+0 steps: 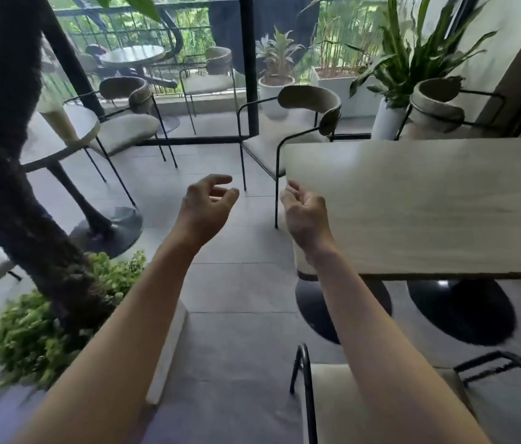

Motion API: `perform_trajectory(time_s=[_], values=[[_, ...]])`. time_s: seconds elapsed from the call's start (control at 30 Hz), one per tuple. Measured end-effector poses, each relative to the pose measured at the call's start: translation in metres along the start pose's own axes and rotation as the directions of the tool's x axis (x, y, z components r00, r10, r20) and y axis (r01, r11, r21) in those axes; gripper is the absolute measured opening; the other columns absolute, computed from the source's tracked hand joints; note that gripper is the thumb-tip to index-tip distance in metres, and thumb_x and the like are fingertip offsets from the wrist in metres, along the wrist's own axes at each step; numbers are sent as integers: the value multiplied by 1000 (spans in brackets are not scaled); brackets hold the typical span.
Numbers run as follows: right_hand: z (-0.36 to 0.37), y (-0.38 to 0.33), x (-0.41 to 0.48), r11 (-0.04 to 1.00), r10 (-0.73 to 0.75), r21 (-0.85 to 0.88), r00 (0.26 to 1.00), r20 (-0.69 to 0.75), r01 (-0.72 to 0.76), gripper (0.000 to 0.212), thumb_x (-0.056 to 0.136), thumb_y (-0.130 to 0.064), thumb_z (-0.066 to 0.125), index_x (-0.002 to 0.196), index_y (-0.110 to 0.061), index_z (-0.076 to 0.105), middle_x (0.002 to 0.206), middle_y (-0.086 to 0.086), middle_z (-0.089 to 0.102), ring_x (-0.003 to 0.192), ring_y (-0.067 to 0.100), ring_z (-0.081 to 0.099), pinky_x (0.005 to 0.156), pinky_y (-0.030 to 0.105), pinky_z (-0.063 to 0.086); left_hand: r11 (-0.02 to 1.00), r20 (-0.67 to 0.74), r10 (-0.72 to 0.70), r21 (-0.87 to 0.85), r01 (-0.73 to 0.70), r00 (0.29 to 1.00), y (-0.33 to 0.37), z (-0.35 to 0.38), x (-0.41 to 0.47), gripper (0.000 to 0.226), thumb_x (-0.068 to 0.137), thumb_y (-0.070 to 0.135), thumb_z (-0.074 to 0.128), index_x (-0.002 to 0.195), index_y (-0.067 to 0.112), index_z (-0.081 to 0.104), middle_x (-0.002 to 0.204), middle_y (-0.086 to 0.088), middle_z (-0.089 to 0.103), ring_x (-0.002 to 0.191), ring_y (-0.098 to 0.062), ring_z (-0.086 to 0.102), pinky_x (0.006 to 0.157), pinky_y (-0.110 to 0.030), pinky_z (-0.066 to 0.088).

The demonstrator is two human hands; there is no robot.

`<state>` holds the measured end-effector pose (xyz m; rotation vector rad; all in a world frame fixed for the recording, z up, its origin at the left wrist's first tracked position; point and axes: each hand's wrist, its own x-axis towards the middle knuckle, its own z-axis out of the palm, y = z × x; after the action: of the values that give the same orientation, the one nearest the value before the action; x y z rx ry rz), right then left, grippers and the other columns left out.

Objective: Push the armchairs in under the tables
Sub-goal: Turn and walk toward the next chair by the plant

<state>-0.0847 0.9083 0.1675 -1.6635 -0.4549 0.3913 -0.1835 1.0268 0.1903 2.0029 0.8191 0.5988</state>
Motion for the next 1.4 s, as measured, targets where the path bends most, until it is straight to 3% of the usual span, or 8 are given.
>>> perform_trajectory(time_s=[0.27,0.43,0.77,1.07,1.2,1.3,1.4], values=[[40,-15,148,997,-29,-70,996,-82,23,45,97,-18,46,141,-9,43,144,8,49,132,18,47,100,19,35,995,84,95,6,-96,992,-6,24,176,35,91,25,58,124,16,60,108,-4,66,95,-14,62,92,-33,52],[46,-6,263,981,-60,-190,993,-105,40,48,96,-23,46,142,-12,42,147,6,47,135,19,46,113,34,35,986,153,159,26,-164,975,-12,74,294,36,90,25,60,124,14,60,118,-8,67,105,-20,64,95,-39,52],[101,-19,519,985,-6,-175,996,-85,-9,48,96,-23,45,143,-12,41,147,10,46,137,22,42,114,41,34,983,187,141,94,-160,972,-16,107,558,38,90,28,59,126,15,58,122,-7,65,108,-17,61,96,-34,50],[204,-28,725,985,7,-173,995,-98,-24,49,97,-21,43,145,-14,37,150,7,43,139,20,39,115,32,32,980,179,145,106,-166,973,-63,84,782,33,91,27,58,123,19,60,116,1,65,110,-16,60,96,-34,49],[246,-39,817,988,19,-147,991,-131,-38,47,98,-19,44,144,-13,40,145,6,48,133,20,46,98,18,32,975,210,150,133,-180,966,-79,64,880,36,92,27,58,126,18,57,114,1,64,113,-19,60,99,-39,48],[271,-47,880,989,17,-146,990,-140,-37,48,98,-21,43,146,-15,37,149,6,43,135,19,42,106,24,33,972,221,150,146,-185,964,-84,63,952,37,93,25,56,129,14,55,124,-9,62,115,-21,59,97,-32,47],[290,-47,949,986,13,-162,984,-179,-42,48,98,-20,43,146,-14,37,150,7,42,136,20,42,109,27,33,967,245,172,146,-211,954,-86,75,1026,37,93,26,56,128,15,56,125,-7,62,113,-18,59,96,-32,48]])
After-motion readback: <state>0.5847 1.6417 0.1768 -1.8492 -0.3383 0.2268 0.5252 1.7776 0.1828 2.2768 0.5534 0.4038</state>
